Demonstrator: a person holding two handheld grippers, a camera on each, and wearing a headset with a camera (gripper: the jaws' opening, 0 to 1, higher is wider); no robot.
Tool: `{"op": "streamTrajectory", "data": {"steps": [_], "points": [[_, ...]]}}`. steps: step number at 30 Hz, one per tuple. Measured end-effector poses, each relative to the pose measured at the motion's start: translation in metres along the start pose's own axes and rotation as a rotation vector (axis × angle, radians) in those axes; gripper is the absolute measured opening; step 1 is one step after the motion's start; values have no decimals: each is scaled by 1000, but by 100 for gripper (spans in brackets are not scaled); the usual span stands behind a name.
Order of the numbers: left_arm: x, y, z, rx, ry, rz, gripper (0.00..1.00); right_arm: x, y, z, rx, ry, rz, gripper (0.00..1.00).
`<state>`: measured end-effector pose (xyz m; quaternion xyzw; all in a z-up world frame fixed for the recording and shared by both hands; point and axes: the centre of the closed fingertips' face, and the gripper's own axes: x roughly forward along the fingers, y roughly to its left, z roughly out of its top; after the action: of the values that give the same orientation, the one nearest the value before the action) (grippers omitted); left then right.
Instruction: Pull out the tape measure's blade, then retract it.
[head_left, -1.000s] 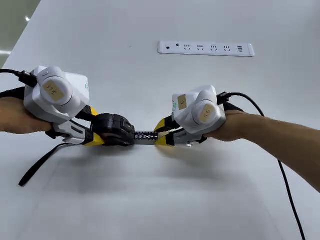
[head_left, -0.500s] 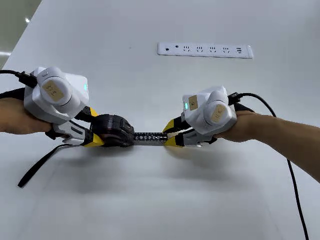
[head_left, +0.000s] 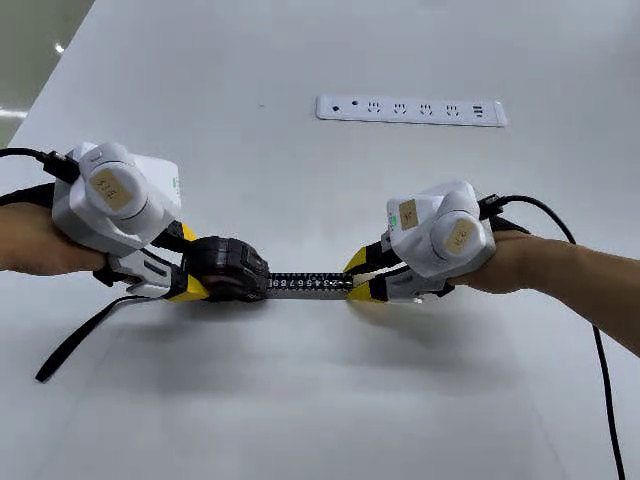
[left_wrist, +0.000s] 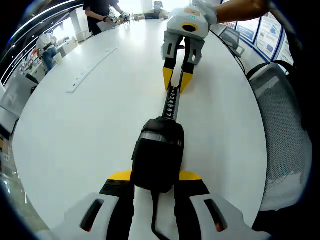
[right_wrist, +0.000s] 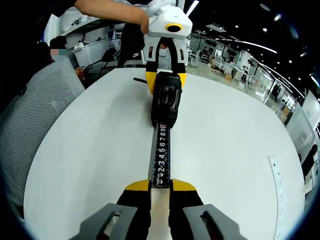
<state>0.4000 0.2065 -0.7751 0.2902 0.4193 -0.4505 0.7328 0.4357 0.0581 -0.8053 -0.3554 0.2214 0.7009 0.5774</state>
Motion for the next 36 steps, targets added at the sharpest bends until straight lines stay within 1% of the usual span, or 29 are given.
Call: {"op": "streamTrajectory", "data": {"steps": [3, 8, 36], "points": [[0, -2, -1, 0, 1, 0, 25, -3, 0, -3, 2, 6, -1, 9], [0, 0, 0, -1, 3, 0, 25, -8, 1, -9, 4, 18, -3, 9], [1, -2, 1, -7, 15, -7, 25, -46, 4, -54, 35, 94, -19, 9]]}}
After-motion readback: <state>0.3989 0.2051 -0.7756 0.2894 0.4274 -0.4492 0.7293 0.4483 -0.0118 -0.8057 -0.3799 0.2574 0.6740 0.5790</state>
